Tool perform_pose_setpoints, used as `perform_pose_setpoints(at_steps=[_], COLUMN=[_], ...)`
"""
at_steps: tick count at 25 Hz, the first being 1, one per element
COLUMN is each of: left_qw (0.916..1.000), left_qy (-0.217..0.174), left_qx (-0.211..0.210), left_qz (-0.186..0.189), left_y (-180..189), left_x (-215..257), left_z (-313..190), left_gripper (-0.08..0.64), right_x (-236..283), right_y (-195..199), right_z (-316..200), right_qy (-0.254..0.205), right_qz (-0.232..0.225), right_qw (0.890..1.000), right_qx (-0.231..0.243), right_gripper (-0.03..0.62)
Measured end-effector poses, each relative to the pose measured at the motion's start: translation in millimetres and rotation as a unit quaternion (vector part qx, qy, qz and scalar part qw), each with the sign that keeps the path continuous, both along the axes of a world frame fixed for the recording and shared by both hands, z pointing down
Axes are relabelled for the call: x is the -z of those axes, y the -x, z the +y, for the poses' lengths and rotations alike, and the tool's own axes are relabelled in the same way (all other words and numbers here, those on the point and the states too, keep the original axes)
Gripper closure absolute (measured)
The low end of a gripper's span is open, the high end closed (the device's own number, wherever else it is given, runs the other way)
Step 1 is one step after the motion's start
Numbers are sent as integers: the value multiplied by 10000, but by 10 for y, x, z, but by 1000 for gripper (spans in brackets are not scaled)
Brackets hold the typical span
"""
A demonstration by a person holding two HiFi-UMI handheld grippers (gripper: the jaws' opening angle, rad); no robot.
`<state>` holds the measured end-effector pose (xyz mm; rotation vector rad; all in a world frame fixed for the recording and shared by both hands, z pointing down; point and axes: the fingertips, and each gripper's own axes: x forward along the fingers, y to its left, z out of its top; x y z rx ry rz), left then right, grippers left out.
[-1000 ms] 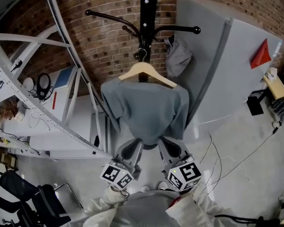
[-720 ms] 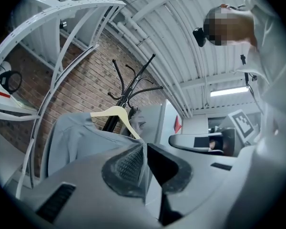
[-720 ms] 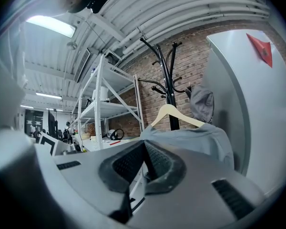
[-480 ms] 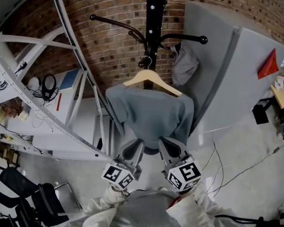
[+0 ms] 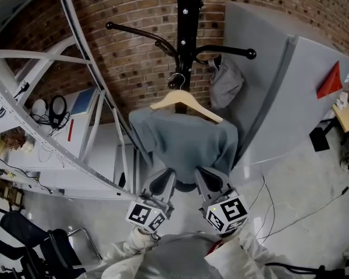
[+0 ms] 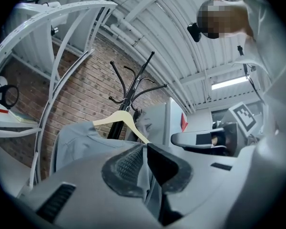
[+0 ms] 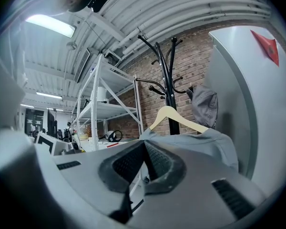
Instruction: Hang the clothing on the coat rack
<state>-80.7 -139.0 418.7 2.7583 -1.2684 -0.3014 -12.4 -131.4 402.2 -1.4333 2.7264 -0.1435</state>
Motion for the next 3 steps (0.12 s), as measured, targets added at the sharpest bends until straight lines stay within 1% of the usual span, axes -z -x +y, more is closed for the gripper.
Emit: perform_pose_setpoints(at_steps=[3], left_qw=[9999], left_qy=[-49], left_qx=[91], left_qz=[-108], left_y=[20], left_x=[-10], left_z=[-20], left_gripper=[525], right_x=[-27], right_y=[12], right_z=[-15], right_qy=[27], right_qz=[-8], right_qw=[10000], right_qx=[-11], right_gripper=[568])
